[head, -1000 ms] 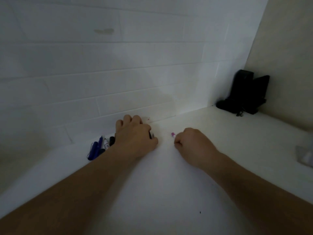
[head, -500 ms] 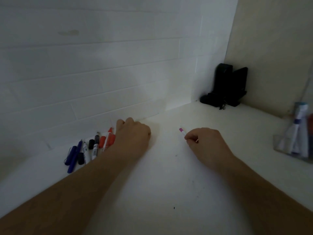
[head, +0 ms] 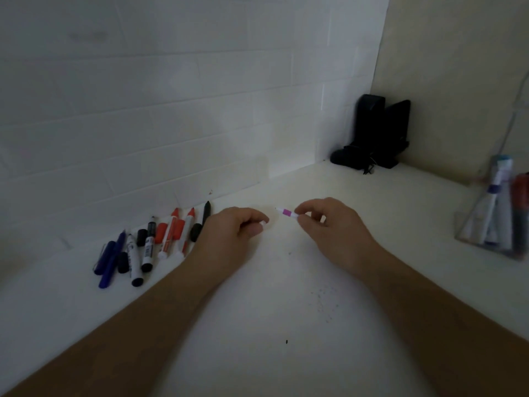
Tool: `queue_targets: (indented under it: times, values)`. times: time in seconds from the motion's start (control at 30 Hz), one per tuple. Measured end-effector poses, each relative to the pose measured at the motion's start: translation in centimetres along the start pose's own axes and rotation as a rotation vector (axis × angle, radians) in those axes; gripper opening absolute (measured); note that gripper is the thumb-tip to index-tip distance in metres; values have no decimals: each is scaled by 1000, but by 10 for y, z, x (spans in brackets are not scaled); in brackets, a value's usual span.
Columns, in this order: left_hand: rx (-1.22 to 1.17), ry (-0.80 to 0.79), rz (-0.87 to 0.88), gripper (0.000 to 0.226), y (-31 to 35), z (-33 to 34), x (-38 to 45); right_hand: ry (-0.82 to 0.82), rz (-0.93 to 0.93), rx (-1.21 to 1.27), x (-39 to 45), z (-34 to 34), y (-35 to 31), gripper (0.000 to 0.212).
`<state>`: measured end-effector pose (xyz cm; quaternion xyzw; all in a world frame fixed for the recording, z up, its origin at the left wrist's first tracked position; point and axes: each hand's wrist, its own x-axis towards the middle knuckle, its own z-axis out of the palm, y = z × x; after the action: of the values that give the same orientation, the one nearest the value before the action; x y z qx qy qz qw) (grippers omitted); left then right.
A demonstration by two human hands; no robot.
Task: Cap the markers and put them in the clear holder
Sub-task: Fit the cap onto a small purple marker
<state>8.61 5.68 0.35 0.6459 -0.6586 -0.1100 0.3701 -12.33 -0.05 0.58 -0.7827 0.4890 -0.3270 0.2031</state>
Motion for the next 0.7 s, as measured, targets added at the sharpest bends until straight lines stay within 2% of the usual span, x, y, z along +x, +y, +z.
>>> queue_targets:
  times: [0.1, 0.2, 0.33, 0.53, 0.7]
  values:
    - [-127, -2, -54, 18, -3, -1, 0, 53, 53, 118, -4, 1, -1, 13]
    - [-144, 2, -54, 21, -4, -2, -1, 75, 28, 144, -6, 3, -4, 15]
    - [-104, -14, -22, 18, -2, -4, -2, 45, -58, 54, -9, 4, -10, 13]
    - [-90, -30, 15, 20, -4, -4, -1, 44, -73, -24, -9, 8, -10, 14]
    - [17, -42, 47, 10, -2, -4, -2, 17, -132, -150, -8, 11, -8, 14]
